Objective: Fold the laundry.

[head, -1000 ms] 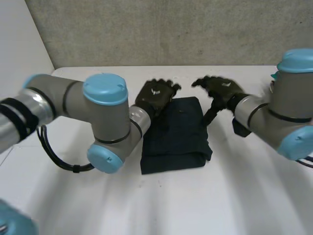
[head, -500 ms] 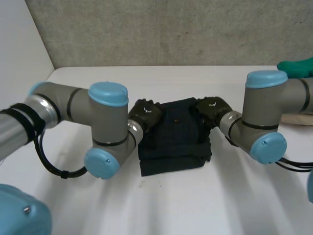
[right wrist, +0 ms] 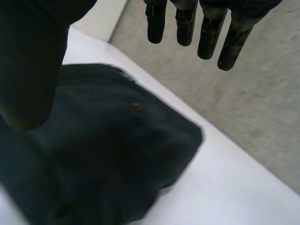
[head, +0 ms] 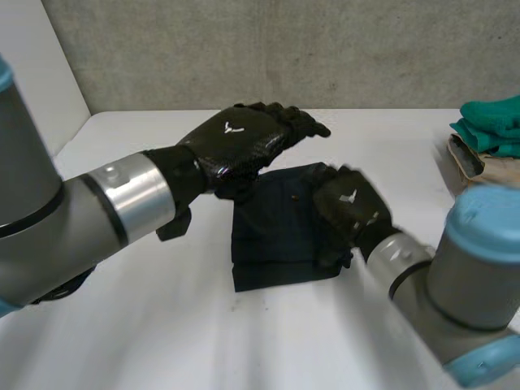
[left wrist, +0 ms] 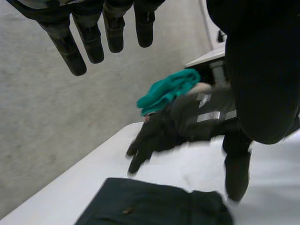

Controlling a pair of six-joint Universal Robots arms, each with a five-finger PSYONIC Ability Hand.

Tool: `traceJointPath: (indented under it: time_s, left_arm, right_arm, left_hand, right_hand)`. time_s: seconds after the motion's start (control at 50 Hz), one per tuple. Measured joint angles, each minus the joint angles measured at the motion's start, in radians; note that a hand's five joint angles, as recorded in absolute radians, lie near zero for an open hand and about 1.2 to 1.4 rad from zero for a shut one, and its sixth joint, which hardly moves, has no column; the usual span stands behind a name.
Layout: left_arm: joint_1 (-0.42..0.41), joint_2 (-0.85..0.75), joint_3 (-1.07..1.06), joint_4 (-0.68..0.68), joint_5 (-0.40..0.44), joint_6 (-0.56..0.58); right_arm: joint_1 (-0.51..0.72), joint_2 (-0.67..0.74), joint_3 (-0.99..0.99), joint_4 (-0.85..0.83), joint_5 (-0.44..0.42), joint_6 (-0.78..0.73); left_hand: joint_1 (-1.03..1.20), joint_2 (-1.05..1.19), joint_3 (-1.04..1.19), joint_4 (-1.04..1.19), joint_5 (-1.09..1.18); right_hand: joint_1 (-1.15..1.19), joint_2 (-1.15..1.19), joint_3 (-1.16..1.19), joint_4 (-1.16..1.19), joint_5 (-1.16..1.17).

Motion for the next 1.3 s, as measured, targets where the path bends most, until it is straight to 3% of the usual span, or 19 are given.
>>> traceJointPath:
  time_s: [0.12, 0.34, 0.64, 0.68, 0.7, 0.76, 0.78, 0.84, 0.86, 0.88, 1.06, 1.2, 1.3]
  left_arm:
    - [0.025, 0.043, -0.048, 0.002, 0.082, -0.004]
    - [0.032, 0.045, -0.044, 0.008, 0.084, -0.003]
    - [0.035, 0.042, -0.043, 0.008, 0.082, -0.008]
    - [0.036, 0.042, -0.043, 0.008, 0.082, -0.008]
    - [0.037, 0.042, -0.043, 0.008, 0.082, -0.008]
    - [0.040, 0.042, -0.043, 0.008, 0.083, -0.008]
    - [0.042, 0.042, -0.043, 0.008, 0.083, -0.008]
    - [0.045, 0.042, -0.044, 0.008, 0.083, -0.008]
    - [0.049, 0.042, -0.044, 0.008, 0.083, -0.008]
    - [0.052, 0.043, -0.044, 0.008, 0.083, -0.008]
    - [0.066, 0.047, -0.042, 0.008, 0.082, -0.009]
    - [0.076, 0.069, -0.042, 0.008, 0.081, -0.011]
    - [0.080, 0.085, -0.044, 0.008, 0.081, -0.012]
  right_arm:
    - [0.036, 0.080, 0.051, -0.115, 0.001, -0.009]
    - [0.063, 0.321, -0.046, -0.300, 0.021, -0.156]
    - [0.078, 0.453, -0.272, -0.296, 0.102, -0.180]
    - [0.078, 0.465, -0.298, -0.281, 0.101, -0.178]
    - [0.078, 0.480, -0.330, -0.262, 0.097, -0.175]
    - [0.077, 0.506, -0.386, -0.227, 0.088, -0.169]
    - [0.076, 0.514, -0.403, -0.217, 0.084, -0.167]
    - [0.075, 0.529, -0.432, -0.201, 0.076, -0.165]
    - [0.074, 0.545, -0.461, -0.183, 0.065, -0.163]
    - [0.073, 0.559, -0.490, -0.167, 0.055, -0.162]
    - [0.048, 0.576, -0.601, -0.136, 0.016, -0.157]
    - [-0.026, 0.506, -0.727, -0.145, -0.003, -0.138]
    - [-0.122, 0.425, -0.804, -0.155, -0.089, -0.086]
  left_hand:
    - [0.000, 0.000, 0.000, 0.000, 0.000]
    - [0.000, 0.000, 0.000, 0.000, 0.000]
    - [0.000, 0.000, 0.000, 0.000, 0.000]
    - [0.000, 0.000, 0.000, 0.000, 0.000]
    - [0.000, 0.000, 0.000, 0.000, 0.000]
    - [0.000, 0.000, 0.000, 0.000, 0.000]
    - [0.000, 0.000, 0.000, 0.000, 0.000]
    - [0.000, 0.000, 0.000, 0.000, 0.000]
    - [0.000, 0.000, 0.000, 0.000, 0.000]
    - [0.000, 0.000, 0.000, 0.000, 0.000]
    - [0.000, 0.000, 0.000, 0.000, 0.000]
    - [0.000, 0.000, 0.000, 0.000, 0.000]
    - [0.000, 0.000, 0.000, 0.000, 0.000]
  right_hand:
    - [0.000, 0.000, 0.000, 0.000, 0.000]
    - [0.000, 0.000, 0.000, 0.000, 0.000]
    - [0.044, 0.041, 0.047, 0.034, 0.038]
    - [0.097, 0.098, 0.108, 0.085, 0.083]
    - [0.258, 0.284, 0.299, 0.256, 0.195]
    - [0.435, 0.526, 0.521, 0.486, 0.401]
    - [0.546, 0.693, 0.701, 0.654, 0.559]
    - [0.600, 0.776, 0.768, 0.739, 0.643]
    - [0.715, 0.935, 0.905, 0.899, 0.807]
    - [0.734, 0.949, 0.923, 0.923, 0.831]
    - [0.758, 0.949, 0.934, 0.932, 0.840]
    - [0.774, 0.949, 0.934, 0.932, 0.840]
    - [0.774, 0.949, 0.943, 0.947, 0.862]
